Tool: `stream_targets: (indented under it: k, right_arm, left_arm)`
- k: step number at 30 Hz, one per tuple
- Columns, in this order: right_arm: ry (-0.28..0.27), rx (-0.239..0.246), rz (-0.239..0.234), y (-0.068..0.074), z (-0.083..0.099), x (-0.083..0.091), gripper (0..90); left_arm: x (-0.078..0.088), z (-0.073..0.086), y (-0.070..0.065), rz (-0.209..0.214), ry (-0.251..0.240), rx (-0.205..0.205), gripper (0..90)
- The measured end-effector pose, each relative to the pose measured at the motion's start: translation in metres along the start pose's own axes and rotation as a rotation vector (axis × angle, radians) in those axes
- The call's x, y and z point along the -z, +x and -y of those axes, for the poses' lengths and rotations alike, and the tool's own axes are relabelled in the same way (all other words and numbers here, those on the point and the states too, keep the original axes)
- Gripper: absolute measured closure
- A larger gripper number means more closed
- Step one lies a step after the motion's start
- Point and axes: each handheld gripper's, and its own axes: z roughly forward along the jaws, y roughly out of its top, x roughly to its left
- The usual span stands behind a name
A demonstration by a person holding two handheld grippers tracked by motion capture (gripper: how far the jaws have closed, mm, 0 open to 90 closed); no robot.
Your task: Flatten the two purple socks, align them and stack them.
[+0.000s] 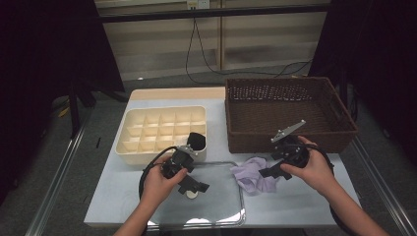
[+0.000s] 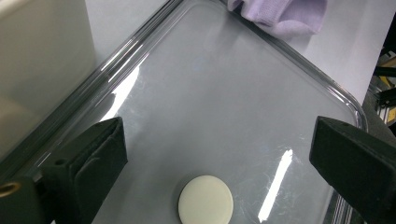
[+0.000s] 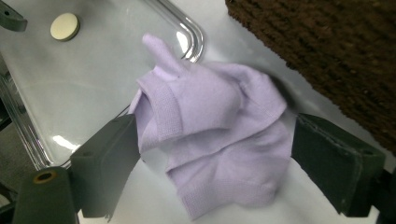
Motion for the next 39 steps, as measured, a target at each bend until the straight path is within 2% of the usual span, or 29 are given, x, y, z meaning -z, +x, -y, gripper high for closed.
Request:
stream_targets:
  k: [6,7,8,10,18,21,25,27,29,30,31,33,34,36,37,39]
  right_arm:
    - [-0.004,-0.008,-0.004,0.0,0.005,-0.008,15.3]
    - [-0.013,-0.01,-0.005,0.001,0.006,-0.009,15.6]
    - [-0.011,-0.013,-0.008,0.001,0.007,-0.01,16.0]
    - [-0.012,-0.01,-0.011,0.001,0.008,-0.013,16.4]
    - [-0.011,-0.006,-0.011,0.003,0.013,-0.022,23.2]
    - [-0.013,-0.009,-0.022,0.004,0.013,-0.024,30.2]
    - [-0.005,0.018,-0.018,0.008,0.012,-0.028,42.7]
    - [0.003,0.025,-0.017,0.009,0.011,-0.03,49.5]
    - [0.01,0.035,-0.02,0.011,0.01,-0.032,56.3]
    - [0.013,0.038,-0.016,0.012,0.009,-0.033,58.9]
    - [0.017,0.046,-0.01,0.012,0.009,-0.035,65.8]
    - [0.011,0.047,-0.008,0.013,0.008,-0.035,69.2]
    - [0.006,0.047,-0.008,0.013,0.008,-0.035,72.6]
    - [0.001,0.044,-0.014,0.013,0.008,-0.036,77.5]
    - [-0.006,0.036,-0.023,0.014,0.007,-0.037,79.7]
    - [-0.008,0.03,-0.033,0.014,0.006,-0.039,80.9]
  left_arm:
    - [0.0,-0.001,0.0,0.003,0.015,-0.015,4.1]
    - [-0.001,-0.001,0.0,0.002,0.015,-0.013,4.1]
    - [-0.002,-0.001,-0.001,0.0,0.001,0.007,4.1]
    - [-0.002,-0.001,-0.001,-0.001,0.018,-0.007,4.1]
    - [-0.006,-0.003,-0.001,0.009,0.017,-0.015,4.1]
    - [-0.008,-0.005,-0.002,0.008,0.025,-0.018,4.1]
    - [-0.01,-0.007,-0.001,0.019,0.03,-0.042,4.1]
    - [-0.012,-0.008,-0.003,0.02,0.019,-0.028,4.1]
    - [-0.013,-0.009,-0.003,0.027,0.019,-0.035,4.1]
    - [-0.015,-0.01,-0.005,0.029,-0.004,-0.022,4.1]
    - [-0.015,-0.011,-0.005,0.028,0.005,-0.035,4.1]
    - [-0.016,-0.012,-0.005,0.041,-0.004,-0.046,4.1]
    - [-0.016,-0.013,-0.004,0.04,0.01,-0.078,4.1]
    - [-0.019,-0.014,-0.006,0.037,-0.004,-0.07,4.1]
    - [-0.02,-0.015,-0.005,0.044,0.001,-0.088,4.1]
    - [-0.023,-0.017,-0.006,0.042,-0.009,-0.087,4.1]
